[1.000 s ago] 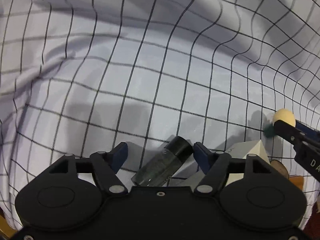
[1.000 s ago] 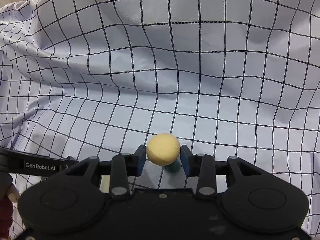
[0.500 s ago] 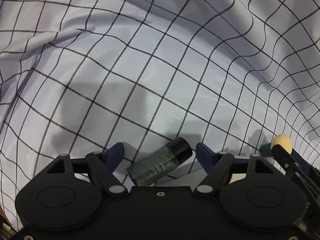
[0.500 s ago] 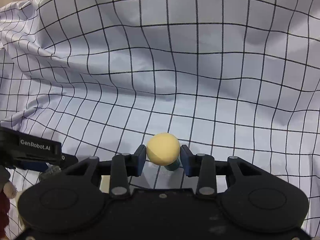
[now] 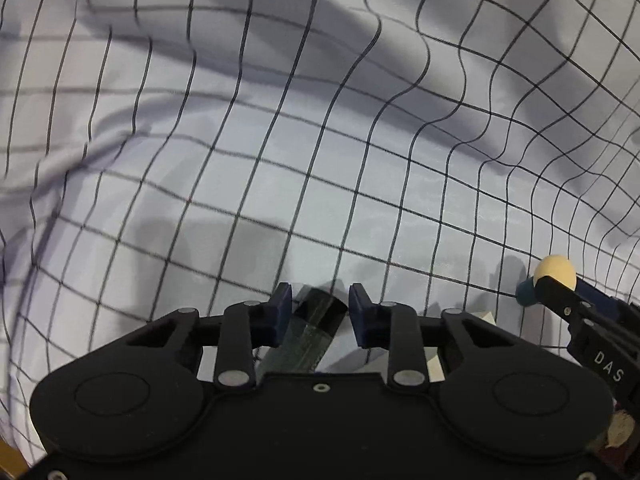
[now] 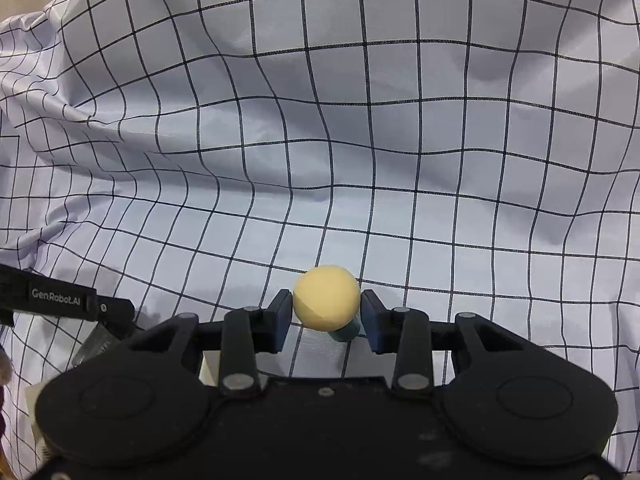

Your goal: Organize soft objects

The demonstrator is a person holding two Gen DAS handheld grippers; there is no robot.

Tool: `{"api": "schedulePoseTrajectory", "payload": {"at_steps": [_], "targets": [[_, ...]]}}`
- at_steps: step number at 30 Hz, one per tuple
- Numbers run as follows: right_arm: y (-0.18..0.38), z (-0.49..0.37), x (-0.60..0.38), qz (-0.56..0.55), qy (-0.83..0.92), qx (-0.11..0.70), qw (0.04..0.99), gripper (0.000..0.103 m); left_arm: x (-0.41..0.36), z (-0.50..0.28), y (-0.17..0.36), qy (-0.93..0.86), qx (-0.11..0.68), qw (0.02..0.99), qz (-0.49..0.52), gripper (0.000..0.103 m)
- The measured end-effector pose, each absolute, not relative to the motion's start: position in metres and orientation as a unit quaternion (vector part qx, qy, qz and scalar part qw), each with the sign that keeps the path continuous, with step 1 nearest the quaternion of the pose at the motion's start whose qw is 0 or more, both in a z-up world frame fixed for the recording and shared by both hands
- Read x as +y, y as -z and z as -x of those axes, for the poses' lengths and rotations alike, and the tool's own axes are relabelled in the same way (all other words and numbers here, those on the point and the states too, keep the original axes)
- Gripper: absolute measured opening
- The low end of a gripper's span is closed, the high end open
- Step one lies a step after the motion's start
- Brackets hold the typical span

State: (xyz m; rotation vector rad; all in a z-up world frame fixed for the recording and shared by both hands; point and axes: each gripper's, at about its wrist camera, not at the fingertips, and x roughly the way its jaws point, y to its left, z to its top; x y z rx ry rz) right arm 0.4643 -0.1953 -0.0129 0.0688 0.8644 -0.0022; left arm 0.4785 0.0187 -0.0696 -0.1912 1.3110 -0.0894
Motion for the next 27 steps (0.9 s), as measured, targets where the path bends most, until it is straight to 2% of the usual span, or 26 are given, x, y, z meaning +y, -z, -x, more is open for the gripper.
{"api": "schedulePoseTrajectory", "payload": {"at_steps": [10, 16, 22, 25, 27], "targets": [[0.015, -0.462, -0.194, -0.035, -0.005, 0.420, 0.907, 0.037, 0.057, -0.498, 0.066, -0.011, 0.584, 0.809, 0.067, 0.031], [0.016, -0.460, -0.196, -0.036, -0.003, 0.420, 0.907, 0.037, 0.056, -0.482, 0.062, 0.052, 0.599, 0.798, 0.043, 0.034], [0.016, -0.457, -0.194, -0.029, 0.000, 0.422, 0.906, 0.037, 0.051, -0.468, 0.061, 0.074, 0.619, 0.779, 0.070, 0.045], [0.015, -0.455, -0.193, -0.026, 0.000, 0.422, 0.906, 0.037, 0.052, -0.462, 0.061, 0.078, 0.632, 0.766, 0.092, 0.054], [0.014, -0.454, -0.193, -0.025, -0.002, 0.420, 0.907, 0.037, 0.052, -0.460, 0.065, 0.077, 0.644, 0.753, 0.109, 0.064]]}}
